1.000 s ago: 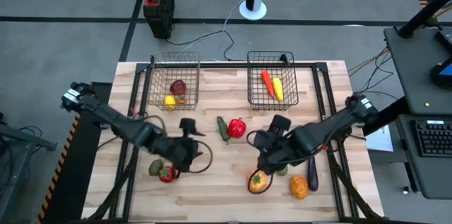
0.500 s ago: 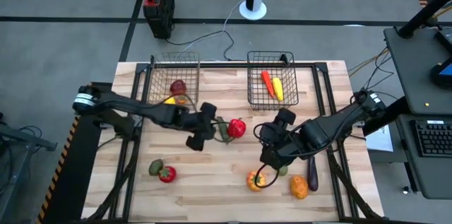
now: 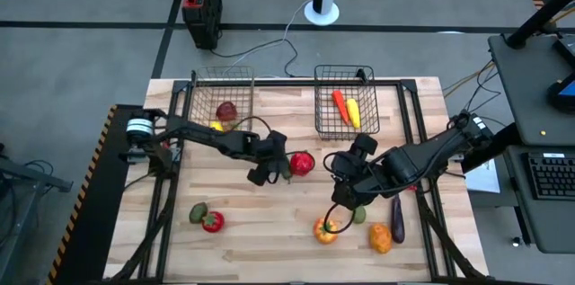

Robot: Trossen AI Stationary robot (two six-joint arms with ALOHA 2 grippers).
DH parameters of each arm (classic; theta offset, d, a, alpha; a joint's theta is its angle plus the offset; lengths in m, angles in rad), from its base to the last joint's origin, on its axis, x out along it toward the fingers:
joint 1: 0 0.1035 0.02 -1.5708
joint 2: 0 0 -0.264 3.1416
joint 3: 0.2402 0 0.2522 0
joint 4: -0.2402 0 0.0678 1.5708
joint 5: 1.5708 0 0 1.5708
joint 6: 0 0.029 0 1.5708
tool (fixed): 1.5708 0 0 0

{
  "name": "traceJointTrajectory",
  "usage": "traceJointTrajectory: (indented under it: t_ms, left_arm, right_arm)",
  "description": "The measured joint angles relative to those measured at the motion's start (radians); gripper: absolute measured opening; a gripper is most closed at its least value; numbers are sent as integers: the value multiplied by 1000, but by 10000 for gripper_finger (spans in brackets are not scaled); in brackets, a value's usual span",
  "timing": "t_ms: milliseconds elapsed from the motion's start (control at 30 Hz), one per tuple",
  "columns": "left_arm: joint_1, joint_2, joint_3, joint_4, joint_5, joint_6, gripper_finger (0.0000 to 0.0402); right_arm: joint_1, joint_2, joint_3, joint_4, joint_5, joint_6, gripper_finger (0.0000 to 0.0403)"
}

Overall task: Sort produce into baskets
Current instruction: Put the green chili pepper into the right black wire basket

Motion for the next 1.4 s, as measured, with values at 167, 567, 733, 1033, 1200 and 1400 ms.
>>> traceJointTrajectory:
  t_ms: [167, 567, 733, 1033, 1200, 1400]
  left_arm:
    - [0, 35, 0, 40, -3, -6, 275]
    - [1, 38, 1, 13, -2, -41, 119]
    - [-5, 17, 2, -51, 81, -108, 68]
    - [-45, -112, -42, -72, 239, -251, 68]
    - [-103, -260, -154, 94, 235, -336, 67]
    - [-176, -446, -324, 391, 113, -500, 69]
  right_arm:
    - [4, 0, 0, 1, -6, 6, 289]
    - [4, 0, -4, 26, 1, 8, 294]
    - [4, 0, -34, 70, 4, -3, 289]
    - [9, -1, -202, 310, 4, -96, 291]
    - [26, -24, -328, 567, 13, -214, 295]
    - [35, -22, -508, 1023, 69, -448, 287]
